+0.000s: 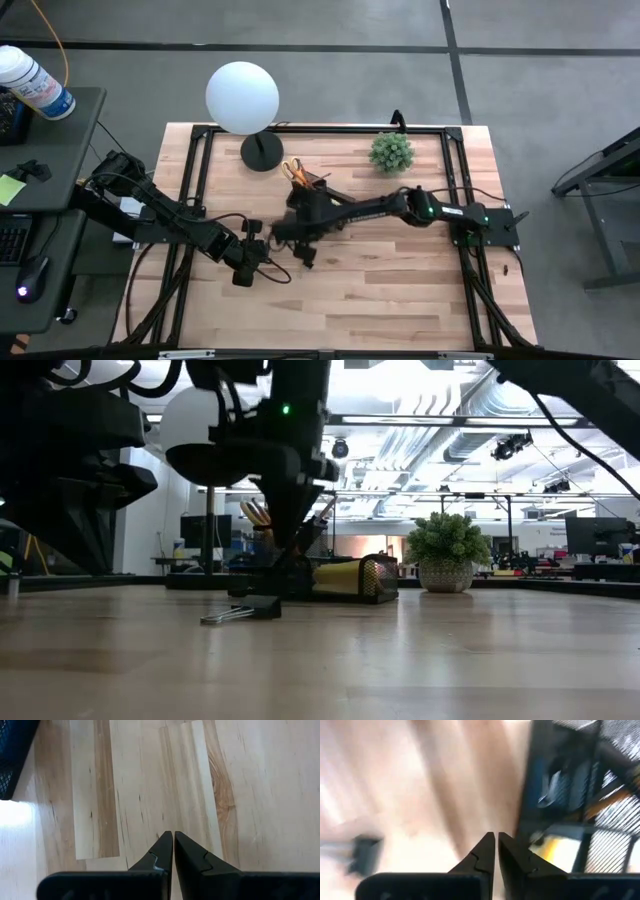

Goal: Pick and place office supplies into organizer
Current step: Put the black binder clip into the black organizer

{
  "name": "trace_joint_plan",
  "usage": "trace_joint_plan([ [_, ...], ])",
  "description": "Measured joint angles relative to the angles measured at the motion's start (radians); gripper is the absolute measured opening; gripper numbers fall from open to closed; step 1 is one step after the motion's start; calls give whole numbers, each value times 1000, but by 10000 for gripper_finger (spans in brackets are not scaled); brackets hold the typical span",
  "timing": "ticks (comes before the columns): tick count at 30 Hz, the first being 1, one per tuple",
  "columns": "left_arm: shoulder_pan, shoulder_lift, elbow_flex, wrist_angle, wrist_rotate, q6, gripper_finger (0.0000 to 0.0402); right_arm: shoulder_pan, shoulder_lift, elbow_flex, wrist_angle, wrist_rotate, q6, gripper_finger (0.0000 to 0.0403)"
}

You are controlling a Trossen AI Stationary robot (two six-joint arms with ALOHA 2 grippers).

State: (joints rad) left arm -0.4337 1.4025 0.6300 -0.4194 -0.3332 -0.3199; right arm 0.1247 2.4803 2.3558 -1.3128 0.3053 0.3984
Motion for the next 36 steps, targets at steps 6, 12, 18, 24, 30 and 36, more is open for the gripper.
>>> trace_joint_plan([
  [6,0,0,0,-1,0,0,7,103,-1,0,-31,-25,111,21],
  [12,0,0,-13,0,2,0,7,188,-1,0,-25,-18,178,25],
  [18,0,0,-47,1,11,-40,8,233,1,-28,106,-59,74,15],
  [24,-1,0,-55,5,50,-56,7,224,7,-142,260,-205,-224,3],
  [30,-1,0,-55,6,66,-55,7,193,8,-195,256,-148,-292,14],
  [36,-1,0,-56,-3,107,-54,7,179,7,-160,244,-227,-355,18],
])
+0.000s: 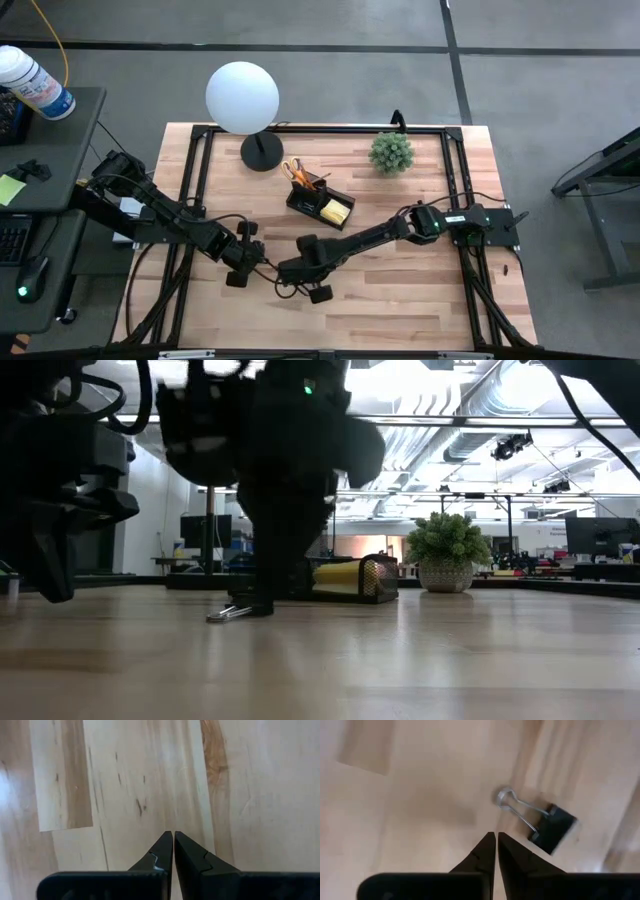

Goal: Pick and place office supplies into organizer
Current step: Put the black binder clip into the black organizer

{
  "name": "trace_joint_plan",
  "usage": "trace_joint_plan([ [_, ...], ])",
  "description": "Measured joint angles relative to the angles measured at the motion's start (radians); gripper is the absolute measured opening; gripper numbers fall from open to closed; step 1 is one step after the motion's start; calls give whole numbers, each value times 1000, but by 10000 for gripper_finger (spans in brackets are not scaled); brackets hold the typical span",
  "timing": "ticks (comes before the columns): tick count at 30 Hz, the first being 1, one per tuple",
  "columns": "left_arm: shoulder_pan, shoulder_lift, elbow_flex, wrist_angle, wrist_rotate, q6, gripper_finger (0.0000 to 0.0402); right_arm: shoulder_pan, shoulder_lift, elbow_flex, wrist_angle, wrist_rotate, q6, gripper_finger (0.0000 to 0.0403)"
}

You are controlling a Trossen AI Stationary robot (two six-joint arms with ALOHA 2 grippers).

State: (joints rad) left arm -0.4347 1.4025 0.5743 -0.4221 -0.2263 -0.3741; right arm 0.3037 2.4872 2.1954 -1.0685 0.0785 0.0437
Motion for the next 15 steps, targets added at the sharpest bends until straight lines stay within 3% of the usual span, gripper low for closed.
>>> trace_joint_plan([
  [8,0,0,0,1,43,4,7,5,0,25,5,12,-179,24],
  [15,0,0,0,0,80,3,8,-5,0,25,4,28,-359,67],
])
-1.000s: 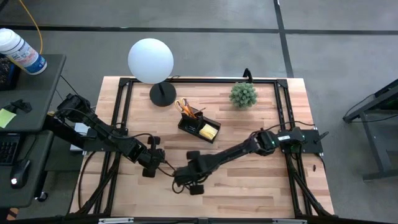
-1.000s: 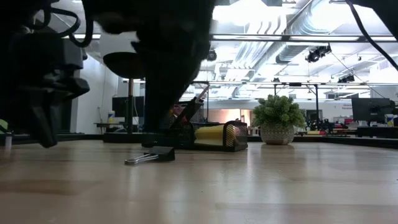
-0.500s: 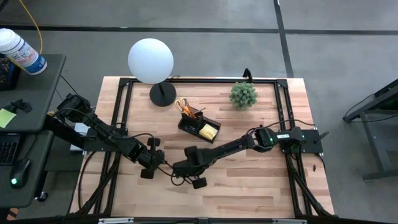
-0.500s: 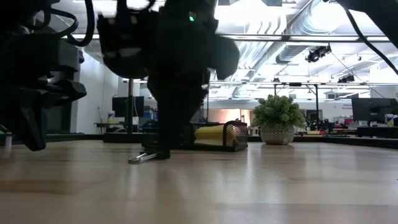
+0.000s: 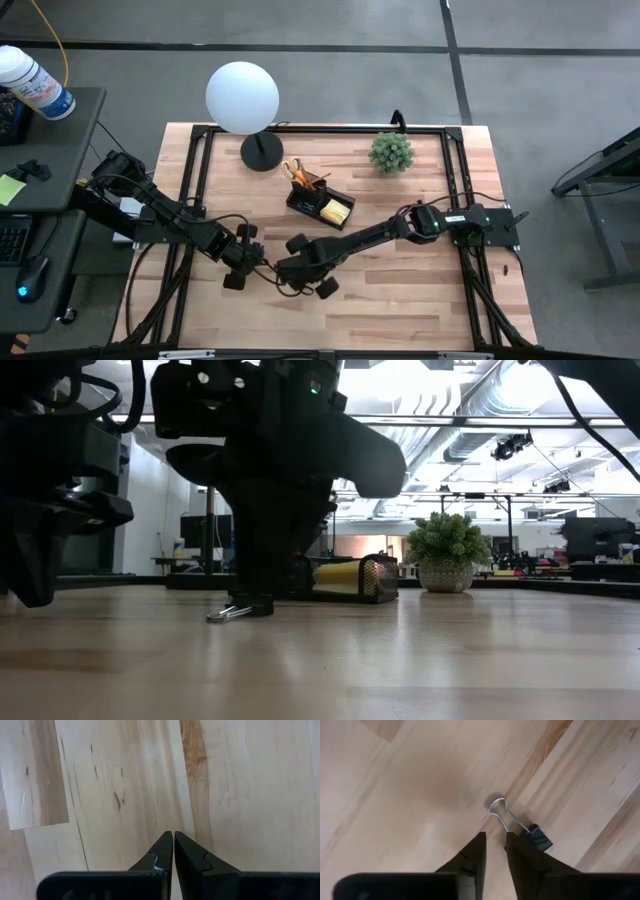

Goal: Pick and place office supplies into organizer
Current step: Put the black binder clip into the black organizer

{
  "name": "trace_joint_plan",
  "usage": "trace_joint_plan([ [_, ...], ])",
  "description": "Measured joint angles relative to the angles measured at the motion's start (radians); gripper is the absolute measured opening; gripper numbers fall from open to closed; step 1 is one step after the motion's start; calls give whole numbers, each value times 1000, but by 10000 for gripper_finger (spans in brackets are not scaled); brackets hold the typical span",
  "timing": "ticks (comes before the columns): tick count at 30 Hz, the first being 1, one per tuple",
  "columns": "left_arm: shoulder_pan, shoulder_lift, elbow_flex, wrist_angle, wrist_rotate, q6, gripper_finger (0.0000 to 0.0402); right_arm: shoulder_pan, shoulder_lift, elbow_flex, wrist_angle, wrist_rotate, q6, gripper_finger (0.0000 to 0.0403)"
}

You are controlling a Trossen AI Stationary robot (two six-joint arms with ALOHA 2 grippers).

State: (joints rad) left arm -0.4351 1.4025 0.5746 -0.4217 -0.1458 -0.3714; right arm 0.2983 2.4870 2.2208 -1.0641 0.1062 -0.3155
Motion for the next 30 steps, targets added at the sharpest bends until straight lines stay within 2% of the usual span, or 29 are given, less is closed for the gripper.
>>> trace_joint_plan([
  [8,0,0,0,0,0,0,7,-25,0,0,16,-13,-95,103],
  [18,0,0,0,0,0,0,7,-44,0,0,23,-100,-144,82],
  [30,0,0,0,0,-4,3,7,-43,23,0,38,-78,-338,78],
])
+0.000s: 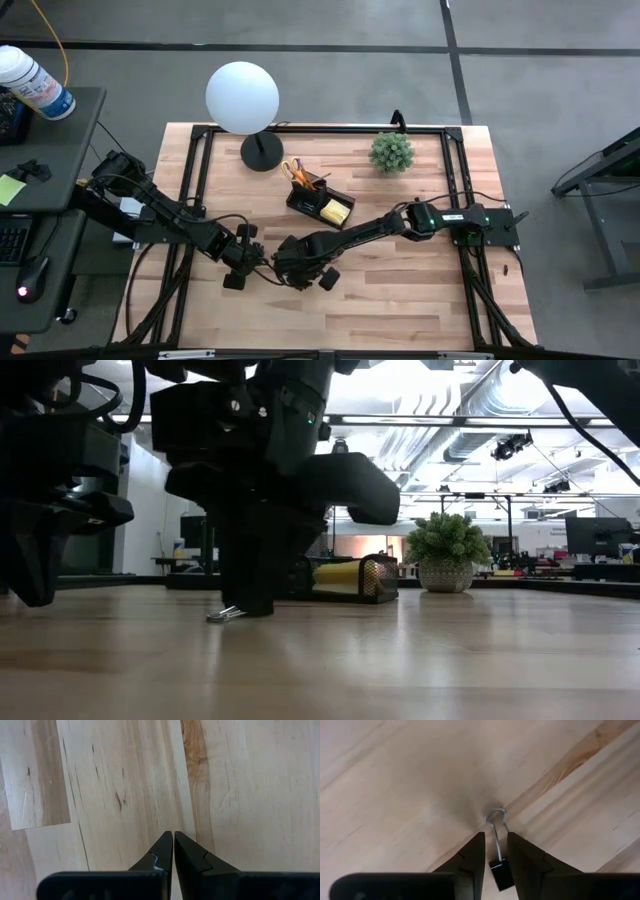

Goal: Pick and place office supplies into organizer
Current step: Put the black binder clip into the black organizer

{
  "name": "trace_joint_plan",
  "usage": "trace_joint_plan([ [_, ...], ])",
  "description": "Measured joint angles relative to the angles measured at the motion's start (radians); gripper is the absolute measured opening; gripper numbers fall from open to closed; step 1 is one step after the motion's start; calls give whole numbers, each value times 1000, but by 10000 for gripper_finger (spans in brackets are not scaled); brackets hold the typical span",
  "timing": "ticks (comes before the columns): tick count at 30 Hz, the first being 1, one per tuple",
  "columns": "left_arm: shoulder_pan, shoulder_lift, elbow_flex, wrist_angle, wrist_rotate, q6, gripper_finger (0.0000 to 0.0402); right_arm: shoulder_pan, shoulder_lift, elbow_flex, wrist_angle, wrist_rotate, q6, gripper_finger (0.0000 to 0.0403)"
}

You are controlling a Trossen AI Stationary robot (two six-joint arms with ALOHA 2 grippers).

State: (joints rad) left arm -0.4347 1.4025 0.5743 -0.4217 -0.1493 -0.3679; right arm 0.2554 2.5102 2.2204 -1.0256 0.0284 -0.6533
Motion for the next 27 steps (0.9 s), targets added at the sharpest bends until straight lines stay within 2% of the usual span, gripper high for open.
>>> trace_joint_plan([
  [17,0,0,0,0,0,3,7,-13,21,2,9,-12,-29,75],
  [20,0,0,0,0,0,3,7,-17,22,2,6,-22,-27,56],
  [24,0,0,0,1,0,3,7,-23,22,2,-2,-47,-25,10],
  [27,0,0,0,1,0,3,7,-25,23,2,-2,-47,-3,9],
])
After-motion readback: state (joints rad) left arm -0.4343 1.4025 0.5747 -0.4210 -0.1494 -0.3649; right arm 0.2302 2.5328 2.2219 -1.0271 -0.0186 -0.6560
